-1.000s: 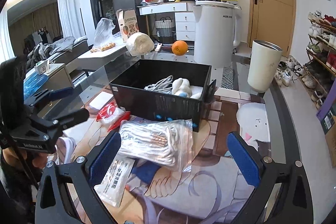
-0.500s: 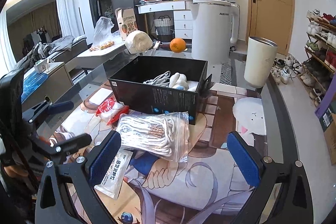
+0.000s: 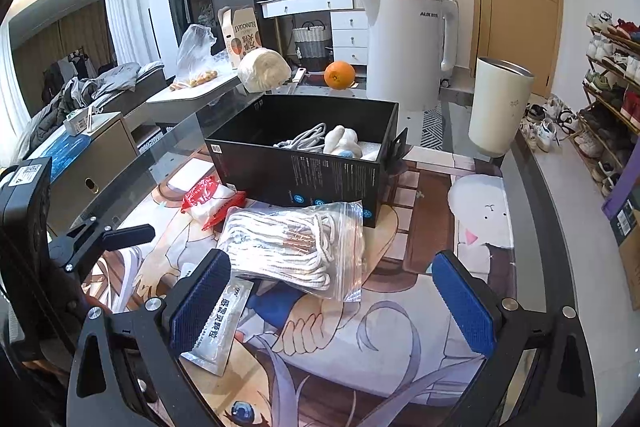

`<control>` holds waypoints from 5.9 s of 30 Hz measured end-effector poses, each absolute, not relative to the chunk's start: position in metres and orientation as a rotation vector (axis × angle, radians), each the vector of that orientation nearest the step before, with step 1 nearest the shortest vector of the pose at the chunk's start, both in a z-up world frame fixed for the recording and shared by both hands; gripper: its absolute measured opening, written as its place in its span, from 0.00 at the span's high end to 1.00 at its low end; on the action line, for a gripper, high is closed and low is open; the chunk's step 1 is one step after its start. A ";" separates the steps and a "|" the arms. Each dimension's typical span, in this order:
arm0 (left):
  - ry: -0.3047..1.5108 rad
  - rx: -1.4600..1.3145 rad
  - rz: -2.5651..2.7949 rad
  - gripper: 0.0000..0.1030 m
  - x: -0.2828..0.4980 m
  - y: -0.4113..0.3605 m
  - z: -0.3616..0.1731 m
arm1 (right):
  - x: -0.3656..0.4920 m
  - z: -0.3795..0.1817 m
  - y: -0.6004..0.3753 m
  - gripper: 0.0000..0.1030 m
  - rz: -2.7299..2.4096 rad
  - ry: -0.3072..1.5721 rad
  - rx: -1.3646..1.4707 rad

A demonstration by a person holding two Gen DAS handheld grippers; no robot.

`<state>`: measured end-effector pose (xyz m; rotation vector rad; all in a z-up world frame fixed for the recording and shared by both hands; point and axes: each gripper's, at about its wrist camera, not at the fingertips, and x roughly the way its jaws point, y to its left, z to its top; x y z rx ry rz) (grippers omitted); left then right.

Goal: Organize soft objects
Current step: 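Withdraw both grippers from the box toward the remaining items, then close the left gripper on the white printed sachet, then grasp the bagged rope coil with the right gripper while the left holds the sachet, then carry the rope bag with the right gripper while the left carries the sachet to the box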

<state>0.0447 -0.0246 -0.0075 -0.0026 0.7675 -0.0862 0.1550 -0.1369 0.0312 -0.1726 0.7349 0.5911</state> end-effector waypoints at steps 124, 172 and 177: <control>0.621 -0.145 -0.122 0.64 0.038 0.036 0.022 | 0.158 0.030 -0.084 0.59 0.985 0.671 -0.643; 0.652 -0.118 -0.122 0.64 0.187 0.029 0.042 | 0.271 0.066 -0.075 0.59 0.696 0.652 -0.456; 0.675 -0.105 -0.119 0.63 0.196 0.026 0.036 | 0.277 0.062 -0.070 0.59 0.708 0.653 -0.463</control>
